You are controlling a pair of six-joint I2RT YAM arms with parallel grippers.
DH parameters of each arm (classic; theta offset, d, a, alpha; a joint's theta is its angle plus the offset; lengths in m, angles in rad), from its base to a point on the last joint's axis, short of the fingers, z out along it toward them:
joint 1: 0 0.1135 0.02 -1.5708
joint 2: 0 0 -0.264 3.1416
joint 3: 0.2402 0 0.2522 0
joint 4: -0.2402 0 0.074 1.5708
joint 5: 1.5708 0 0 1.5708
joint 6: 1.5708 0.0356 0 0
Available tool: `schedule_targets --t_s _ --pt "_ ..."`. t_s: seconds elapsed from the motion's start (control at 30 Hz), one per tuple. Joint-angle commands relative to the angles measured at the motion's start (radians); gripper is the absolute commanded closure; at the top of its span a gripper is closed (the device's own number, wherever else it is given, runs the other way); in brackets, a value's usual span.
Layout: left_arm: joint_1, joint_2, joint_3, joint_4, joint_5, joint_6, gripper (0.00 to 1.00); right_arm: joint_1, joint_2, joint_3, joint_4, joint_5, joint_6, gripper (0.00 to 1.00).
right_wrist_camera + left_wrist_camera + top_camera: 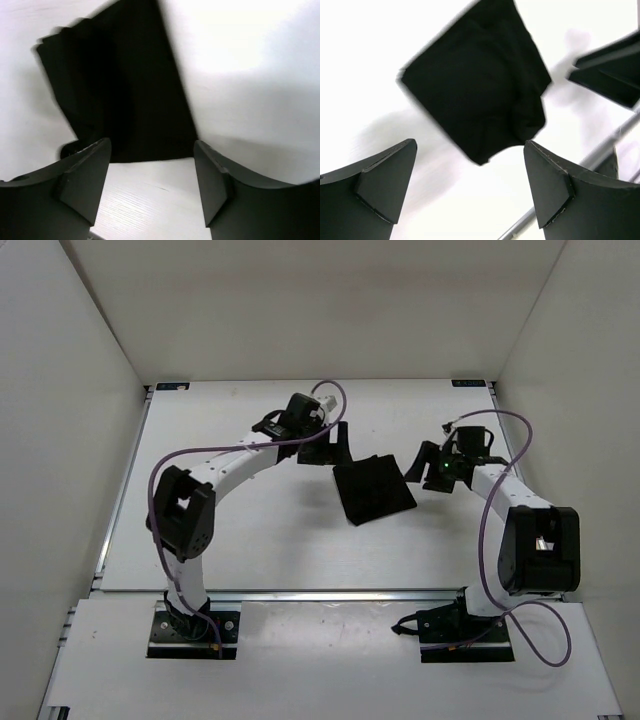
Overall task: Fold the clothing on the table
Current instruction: Fold the skirt
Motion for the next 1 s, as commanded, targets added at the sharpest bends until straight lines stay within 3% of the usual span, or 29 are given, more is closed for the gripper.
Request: schedule_targets --t_s 0.0,0.17,0.53,0.73,0.83,0.87,0.9,0.97 --pt "0.004 -0.084 -0.079 0.066 -0.097 -0.029 0.01 0.079 0.004 0.103 0.011 -0.038 -0.026 0.34" --pt "0.038 -0.109 -0.179 0.058 -0.137 -0.026 0.01 0.190 0.093 0.175 -0.029 -0.025 -0.022 0.25" --pt "0.158 -0.204 -0.319 0.095 -0.099 -0.016 0.02 0.266 0.194 0.208 -0.110 0.038 -0.038 0.24" --pt "0.170 -0.218 -0.349 0.104 -0.073 -0.010 0.01 0.254 0.200 0.180 -0.046 -0.023 0.004 0.28" --pt "0.173 -0.229 -0.365 0.101 -0.065 -0.009 0.01 0.278 0.222 0.195 -0.033 -0.028 0.004 0.50" --pt "0.176 -0.223 -0.374 0.105 -0.056 -0.007 0.01 0.281 0.220 0.202 -0.032 -0.029 0.005 0.60" --pt "0.181 -0.226 -0.372 0.104 -0.057 -0.004 0.02 0.284 0.226 0.208 -0.035 -0.029 0.006 0.79" --pt "0.191 -0.233 -0.385 0.095 -0.053 -0.001 0.02 0.283 0.236 0.212 -0.041 -0.038 0.003 1.00"
